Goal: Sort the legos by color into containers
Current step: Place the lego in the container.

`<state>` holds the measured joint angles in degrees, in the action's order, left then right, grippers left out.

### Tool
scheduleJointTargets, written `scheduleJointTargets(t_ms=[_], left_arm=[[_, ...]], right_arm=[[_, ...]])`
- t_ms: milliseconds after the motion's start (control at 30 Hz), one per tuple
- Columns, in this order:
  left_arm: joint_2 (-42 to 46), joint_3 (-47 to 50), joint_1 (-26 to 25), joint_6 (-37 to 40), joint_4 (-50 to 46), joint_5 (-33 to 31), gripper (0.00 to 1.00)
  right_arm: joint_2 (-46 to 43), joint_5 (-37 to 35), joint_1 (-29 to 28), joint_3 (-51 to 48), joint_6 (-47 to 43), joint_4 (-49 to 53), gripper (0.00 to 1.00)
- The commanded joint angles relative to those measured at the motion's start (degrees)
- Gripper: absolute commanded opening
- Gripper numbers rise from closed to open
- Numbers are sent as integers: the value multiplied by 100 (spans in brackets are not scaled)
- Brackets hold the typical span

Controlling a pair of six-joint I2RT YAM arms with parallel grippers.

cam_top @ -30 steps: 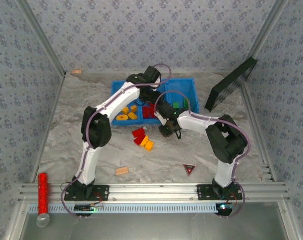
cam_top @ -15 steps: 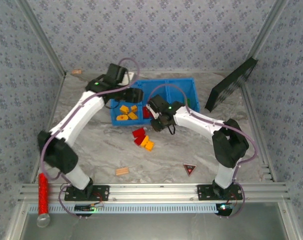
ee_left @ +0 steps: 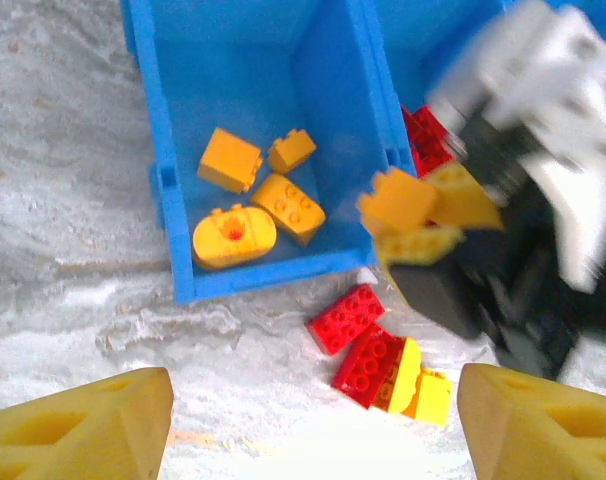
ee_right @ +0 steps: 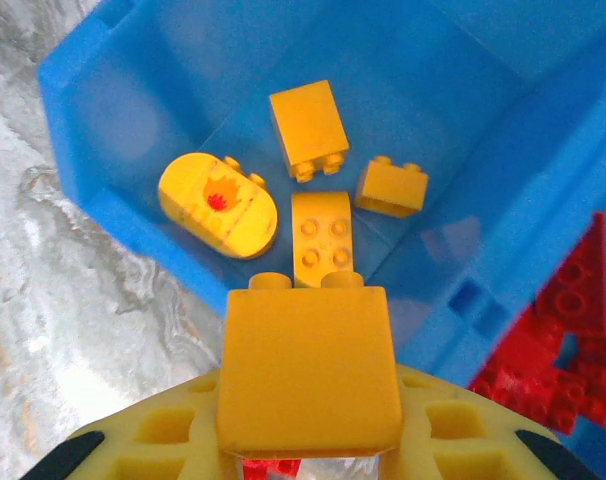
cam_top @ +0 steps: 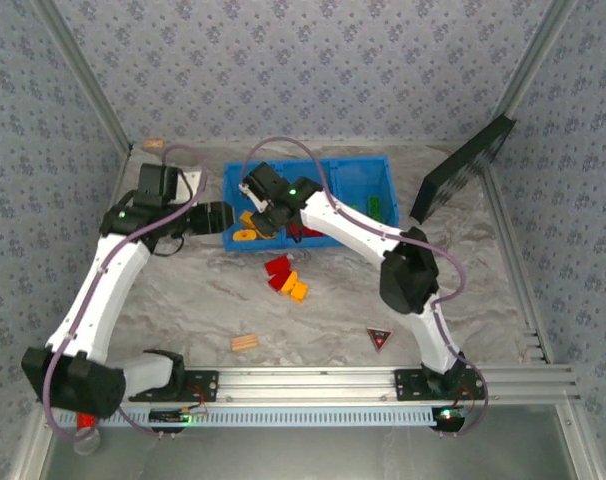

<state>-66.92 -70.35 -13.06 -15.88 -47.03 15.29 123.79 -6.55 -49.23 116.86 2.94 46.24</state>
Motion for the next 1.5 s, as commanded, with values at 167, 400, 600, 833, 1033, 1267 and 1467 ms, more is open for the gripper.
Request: scheduleJointTargets(t_ms=[167, 400, 600, 833, 1033, 1267, 1467], left_arm=[[1537, 1200, 14, -594, -103, 15, 77], [2426, 1749, 6, -1098, -231, -116, 79], [2565, 2086, -151, -1540, -272, 191, 80], [2591, 2191, -570, -1839, -258, -61, 80], [2313, 2092, -696, -1977, -237, -96, 81], [1918, 1874, -1466, -2293, -309, -692, 81], [1077, 2124, -2808, -3246, 125, -1450, 81]], right_arm=[[1131, -142, 113, 1186, -804, 252, 22], [1678, -426, 24, 1643, -1128, 282, 25], [2021, -555, 9, 1940, -1269, 369, 30], [1982, -132, 60, 1873, -976, 292, 40], [1733, 251, 126, 1849, -769, 111, 49], [1393, 377, 191, 1785, -666, 114, 50], [761, 684, 246, 1691, -534, 111, 57]])
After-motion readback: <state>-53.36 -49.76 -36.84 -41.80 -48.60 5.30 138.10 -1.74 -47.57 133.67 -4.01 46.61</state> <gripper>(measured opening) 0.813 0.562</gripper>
